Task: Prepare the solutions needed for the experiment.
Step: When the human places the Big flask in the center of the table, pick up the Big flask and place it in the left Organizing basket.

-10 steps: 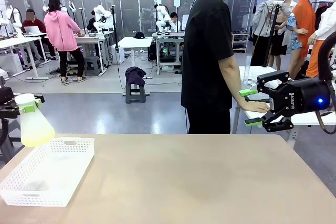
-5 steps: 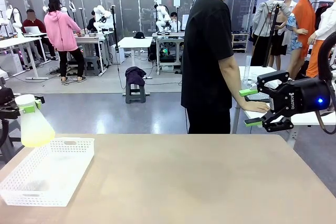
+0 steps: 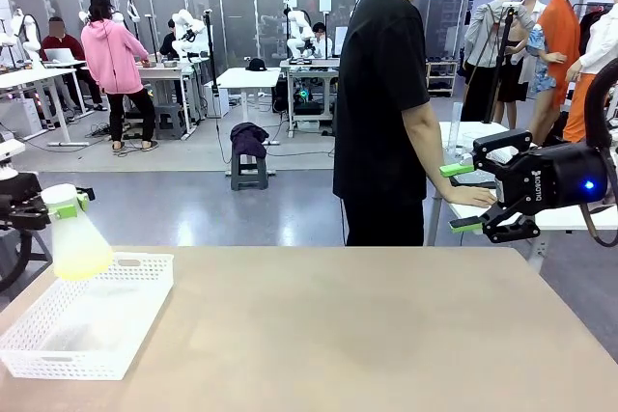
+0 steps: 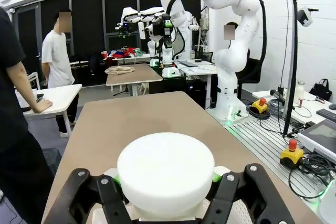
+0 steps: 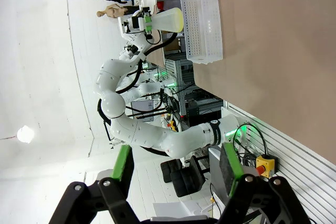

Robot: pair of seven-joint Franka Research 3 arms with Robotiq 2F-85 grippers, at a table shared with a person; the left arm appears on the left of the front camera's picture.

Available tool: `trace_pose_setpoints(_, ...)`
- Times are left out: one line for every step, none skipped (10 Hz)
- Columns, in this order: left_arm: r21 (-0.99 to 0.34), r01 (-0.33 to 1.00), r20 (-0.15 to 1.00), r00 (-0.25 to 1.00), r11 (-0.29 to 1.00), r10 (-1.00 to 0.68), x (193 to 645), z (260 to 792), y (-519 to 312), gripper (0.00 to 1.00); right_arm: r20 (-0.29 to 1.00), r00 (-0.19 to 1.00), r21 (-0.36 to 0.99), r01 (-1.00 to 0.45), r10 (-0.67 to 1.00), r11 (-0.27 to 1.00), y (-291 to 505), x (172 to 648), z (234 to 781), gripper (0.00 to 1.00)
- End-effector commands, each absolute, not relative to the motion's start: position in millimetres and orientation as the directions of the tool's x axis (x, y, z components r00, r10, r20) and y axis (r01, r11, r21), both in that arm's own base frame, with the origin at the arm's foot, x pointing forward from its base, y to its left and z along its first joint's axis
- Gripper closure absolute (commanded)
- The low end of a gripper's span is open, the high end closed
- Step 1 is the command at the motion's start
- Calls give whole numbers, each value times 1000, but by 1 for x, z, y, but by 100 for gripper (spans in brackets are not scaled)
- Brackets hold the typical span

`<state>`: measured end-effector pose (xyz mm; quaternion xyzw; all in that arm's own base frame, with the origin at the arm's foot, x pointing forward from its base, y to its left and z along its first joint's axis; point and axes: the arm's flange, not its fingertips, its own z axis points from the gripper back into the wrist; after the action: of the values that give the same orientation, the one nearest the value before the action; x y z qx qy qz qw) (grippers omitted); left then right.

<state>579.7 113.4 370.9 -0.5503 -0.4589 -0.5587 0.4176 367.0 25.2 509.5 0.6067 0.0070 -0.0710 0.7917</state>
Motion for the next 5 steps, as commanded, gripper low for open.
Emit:
trace_pose_setpoints(101, 946, 995, -90, -307, 49, 581, 366, 113, 76, -94, 990, 963, 117, -104, 243, 25, 367, 512, 17)
trace_pose_setpoints(104, 945, 994, -103, -309, 20, 582, 355, 109, 76, -94, 990, 963, 117, -104, 243, 25, 367, 512, 17)
trace_pose_setpoints(107, 941, 994, -112, -321, 5, 583, 343, 107, 76, -94, 990, 963, 117, -104, 243, 25, 367, 512, 17)
trace_pose_setpoints(99, 936, 994, -105, -336, 1, 586, 332, 104, 76, -94, 990, 963, 117, -104, 243, 25, 367, 512, 17)
trace_pose_setpoints(103, 933, 994, -110, -345, 0, 591, 322, 101, 76, -94, 990, 963, 117, -104, 243, 25, 367, 512, 17)
